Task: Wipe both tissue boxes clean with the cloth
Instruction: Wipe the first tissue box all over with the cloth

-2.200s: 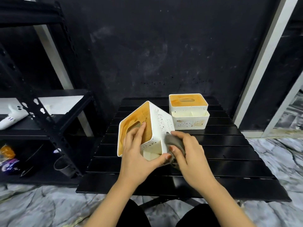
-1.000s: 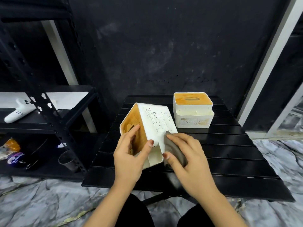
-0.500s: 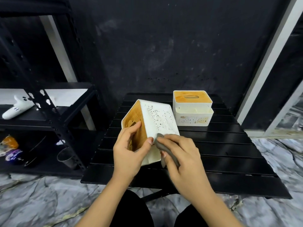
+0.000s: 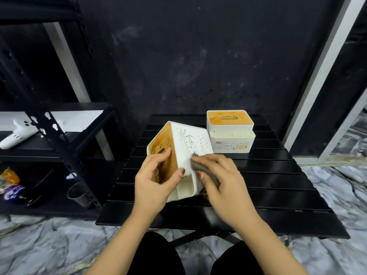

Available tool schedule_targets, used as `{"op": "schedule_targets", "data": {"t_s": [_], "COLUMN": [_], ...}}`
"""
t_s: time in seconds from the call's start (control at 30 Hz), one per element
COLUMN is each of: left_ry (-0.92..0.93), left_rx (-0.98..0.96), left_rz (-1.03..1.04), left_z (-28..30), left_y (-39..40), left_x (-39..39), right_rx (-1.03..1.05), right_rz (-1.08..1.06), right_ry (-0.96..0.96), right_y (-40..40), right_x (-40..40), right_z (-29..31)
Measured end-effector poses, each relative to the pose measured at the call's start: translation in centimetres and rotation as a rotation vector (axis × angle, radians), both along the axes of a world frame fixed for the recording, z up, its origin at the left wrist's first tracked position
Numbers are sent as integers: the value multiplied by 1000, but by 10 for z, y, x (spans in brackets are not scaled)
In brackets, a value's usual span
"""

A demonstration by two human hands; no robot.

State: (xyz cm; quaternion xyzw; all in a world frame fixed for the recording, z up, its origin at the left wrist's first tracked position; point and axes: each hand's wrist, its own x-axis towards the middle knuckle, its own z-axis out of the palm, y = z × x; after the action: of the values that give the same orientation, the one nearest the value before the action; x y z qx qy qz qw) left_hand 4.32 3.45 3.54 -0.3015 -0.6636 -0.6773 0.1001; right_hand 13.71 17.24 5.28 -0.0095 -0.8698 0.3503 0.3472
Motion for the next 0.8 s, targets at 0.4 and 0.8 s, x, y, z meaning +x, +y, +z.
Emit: {"op": "schedule_targets", "data": {"t_s": [0.4,0.8], "left_ry": [-63,-79], "left_rx": [-27,-17], "left_rz": [-45,-67], "left_z": [0,2], "left_y": [-7,-5], "left_x": [-4,-2], "right_rx": [9,-64], "right_rz": [28,59], "right_ry": [-43,-3], "right_y": [-6,-1], "right_x": [-9,-10], "right_z": [10,16]}}
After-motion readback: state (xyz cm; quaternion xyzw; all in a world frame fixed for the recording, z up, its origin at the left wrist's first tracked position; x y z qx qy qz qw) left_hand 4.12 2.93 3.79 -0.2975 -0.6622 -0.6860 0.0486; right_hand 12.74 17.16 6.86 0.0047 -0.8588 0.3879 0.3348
